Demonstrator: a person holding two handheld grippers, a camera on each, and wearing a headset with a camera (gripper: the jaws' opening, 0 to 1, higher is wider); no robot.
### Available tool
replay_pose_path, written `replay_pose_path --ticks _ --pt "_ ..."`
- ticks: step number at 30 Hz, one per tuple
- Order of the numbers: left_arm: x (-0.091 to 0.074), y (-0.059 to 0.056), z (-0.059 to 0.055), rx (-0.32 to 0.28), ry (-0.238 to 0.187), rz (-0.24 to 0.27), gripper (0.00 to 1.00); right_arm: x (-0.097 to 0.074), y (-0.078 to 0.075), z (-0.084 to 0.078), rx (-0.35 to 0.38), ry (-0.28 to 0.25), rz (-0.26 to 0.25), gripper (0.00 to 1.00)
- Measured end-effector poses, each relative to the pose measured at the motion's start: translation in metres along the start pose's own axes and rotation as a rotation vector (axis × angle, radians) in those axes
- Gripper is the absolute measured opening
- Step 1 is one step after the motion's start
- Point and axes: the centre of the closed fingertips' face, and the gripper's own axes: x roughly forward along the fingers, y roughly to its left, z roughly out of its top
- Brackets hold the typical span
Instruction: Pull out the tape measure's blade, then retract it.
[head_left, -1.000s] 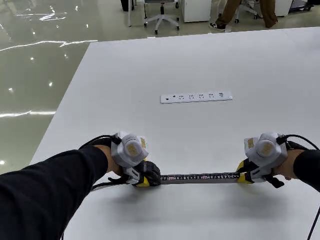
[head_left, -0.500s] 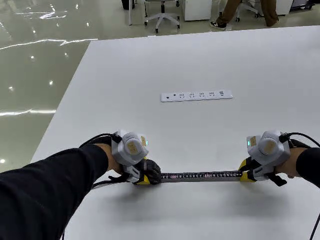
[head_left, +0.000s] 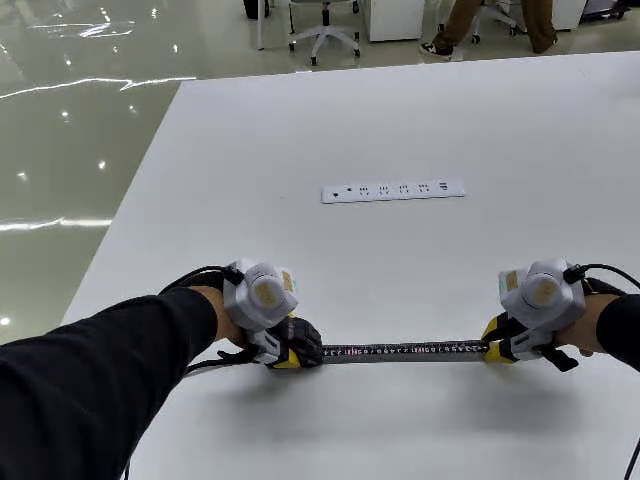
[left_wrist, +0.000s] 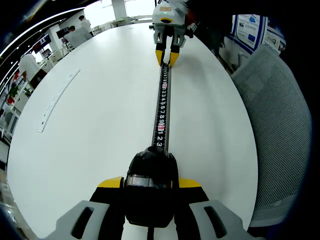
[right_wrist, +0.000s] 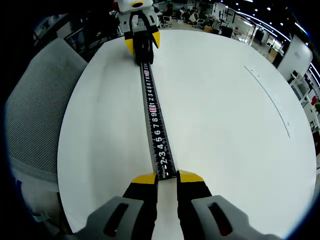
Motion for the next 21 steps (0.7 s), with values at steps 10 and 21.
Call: replay_pose_path --ticks 10,21 --pt "0.0007 0.0002 0.0003 0.003 -0.004 -0.001 0.35 0.0010 -0.0007 -0.0009 -0.014 0.013 0.012 0.10" --pt "0.0012 0.0008 0.0014 -0.003 -0.012 0.002 0.35 0.0041 -0.0028 -0.0026 -0.026 0.034 0.023 0.10"
